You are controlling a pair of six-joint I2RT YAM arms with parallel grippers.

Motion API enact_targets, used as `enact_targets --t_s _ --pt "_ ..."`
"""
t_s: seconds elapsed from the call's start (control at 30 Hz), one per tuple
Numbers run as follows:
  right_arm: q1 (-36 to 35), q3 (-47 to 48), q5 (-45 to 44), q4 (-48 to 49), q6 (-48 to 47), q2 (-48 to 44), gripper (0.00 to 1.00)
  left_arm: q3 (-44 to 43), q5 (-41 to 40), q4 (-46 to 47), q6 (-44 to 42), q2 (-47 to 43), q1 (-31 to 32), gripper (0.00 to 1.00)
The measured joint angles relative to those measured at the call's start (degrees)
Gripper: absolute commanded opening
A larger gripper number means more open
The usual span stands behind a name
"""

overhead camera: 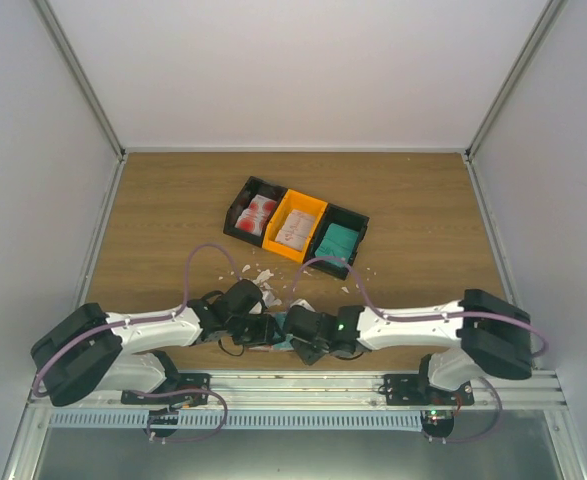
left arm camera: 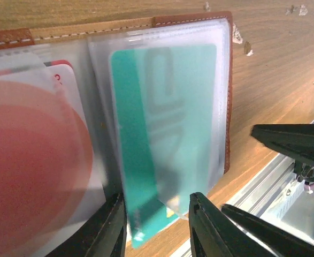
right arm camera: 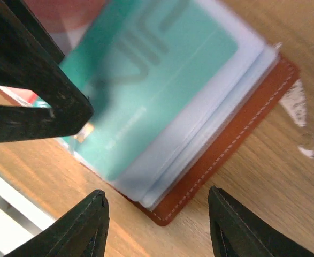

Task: Put the credit cards into the card holder
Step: Insert the credit card into the card holder.

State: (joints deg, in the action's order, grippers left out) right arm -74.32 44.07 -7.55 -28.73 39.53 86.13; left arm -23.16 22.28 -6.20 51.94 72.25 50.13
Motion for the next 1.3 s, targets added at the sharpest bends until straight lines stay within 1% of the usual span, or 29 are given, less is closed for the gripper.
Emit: enact_targets --t_s 0.07,0.13,0.23,0.3,0.37,0.53,0.6,0.67,0.8,1.13,1.3 --pt "0.68 -0.57 0.26 0.00 0.37 -3.02 0.52 0.00 -0.02 -0.11 -0.09 -0.42 0.00 0.37" --pt "1.79 -1.09 0.72 0.17 0.85 -6.38 0.48 0.00 -0.09 -0.55 -0.09 -1.27 0.00 0.36" --pt "3.78 -1.81 1.88 0.72 1.53 -9.75 0.39 0.00 -0.28 -1.07 -0.11 -2.19 0.00 0.31" --pt "4.98 -2.10 2.40 0.94 1.95 -10.23 0.34 0.00 -0.46 -1.29 -0.15 -2.34 0.00 0.27" --pt "5.92 -2.29 3.04 0.96 2.23 -9.79 0.29 0.00 -0.61 -1.46 -0.15 -2.32 0.00 0.26" --pt "7.02 -2.43 4.76 1.38 2.95 -5.03 0.22 0.00 -0.57 -1.29 -0.59 -0.57 0.00 0.20" --pt "7.06 -2.43 5.22 1.36 3.10 -2.71 0.19 0.00 -0.55 -1.27 -0.79 -0.04 0.00 0.15" --pt "7.13 -2.54 5.79 1.36 3.39 -0.85 0.19 0.00 -0.48 -1.27 -1.05 -0.02 -0.04 0.13" --pt "7.17 -2.51 6.62 2.27 3.45 -0.28 0.18 0.00 -0.37 -1.11 -1.18 -0.02 -0.04 0.13" --pt "7.28 -2.49 7.76 3.37 3.61 0.02 0.18 0.63 1.81 1.29 -1.25 0.24 -0.02 0.16" --pt "7.58 -2.38 7.41 3.06 4.79 -0.09 0.19 0.52 0.63 0.15 -1.57 -0.11 0.00 0.28"
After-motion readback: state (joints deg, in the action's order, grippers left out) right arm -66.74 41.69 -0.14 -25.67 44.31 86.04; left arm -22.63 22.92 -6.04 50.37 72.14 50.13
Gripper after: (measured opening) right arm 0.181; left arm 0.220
